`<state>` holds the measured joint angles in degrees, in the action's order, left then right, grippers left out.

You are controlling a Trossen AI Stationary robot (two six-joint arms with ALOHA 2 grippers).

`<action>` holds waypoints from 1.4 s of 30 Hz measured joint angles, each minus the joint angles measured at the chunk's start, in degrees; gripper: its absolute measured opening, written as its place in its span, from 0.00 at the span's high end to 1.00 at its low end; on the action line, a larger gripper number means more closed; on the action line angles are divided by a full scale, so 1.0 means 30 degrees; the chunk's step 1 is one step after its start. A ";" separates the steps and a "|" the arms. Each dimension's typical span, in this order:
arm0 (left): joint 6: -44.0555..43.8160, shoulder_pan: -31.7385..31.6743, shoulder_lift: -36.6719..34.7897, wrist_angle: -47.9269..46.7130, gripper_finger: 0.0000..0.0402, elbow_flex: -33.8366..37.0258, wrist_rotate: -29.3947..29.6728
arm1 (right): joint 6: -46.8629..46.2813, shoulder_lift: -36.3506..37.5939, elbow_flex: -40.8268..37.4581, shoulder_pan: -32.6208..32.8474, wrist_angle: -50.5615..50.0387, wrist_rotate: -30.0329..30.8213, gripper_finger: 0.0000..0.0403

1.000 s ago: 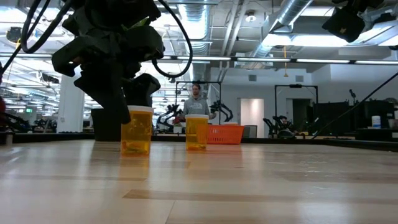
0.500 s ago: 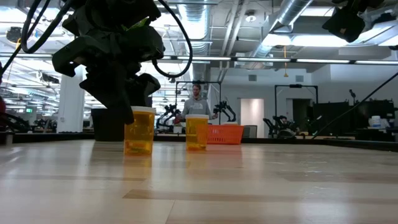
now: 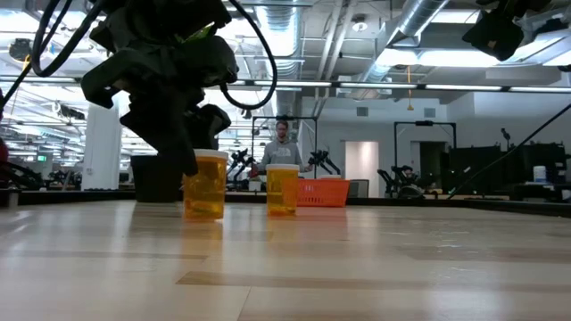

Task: Pick and place pill bottles into a basket
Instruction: Put the orange pill bottle into the orange bin

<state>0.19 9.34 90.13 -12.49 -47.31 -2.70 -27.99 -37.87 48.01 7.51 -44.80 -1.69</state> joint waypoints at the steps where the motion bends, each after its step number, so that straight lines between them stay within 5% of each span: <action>1: -0.0007 -0.0007 0.0000 0.0024 0.49 0.0000 0.0045 | 0.0000 0.0000 0.0000 0.0000 -0.0004 0.0000 0.42; 13: -0.0490 -0.0007 -0.0009 -0.0111 0.50 -0.1113 0.2440 | 0.0499 0.0000 0.0000 0.0000 -0.0219 0.0000 0.42; 25: -0.1035 -0.0248 -0.0010 -0.2863 0.53 -0.4992 0.6261 | 0.1208 0.0000 0.0000 0.0000 -0.0352 0.0000 0.42; 42: -0.1516 -0.4693 -0.0007 -0.4560 0.51 -0.9838 0.7598 | 0.1508 0.0825 0.0007 -0.1234 -0.0488 0.0049 0.42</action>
<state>-4.36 -4.74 90.11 -26.17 -76.82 20.10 -23.46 -35.39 48.03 3.81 -46.26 -1.55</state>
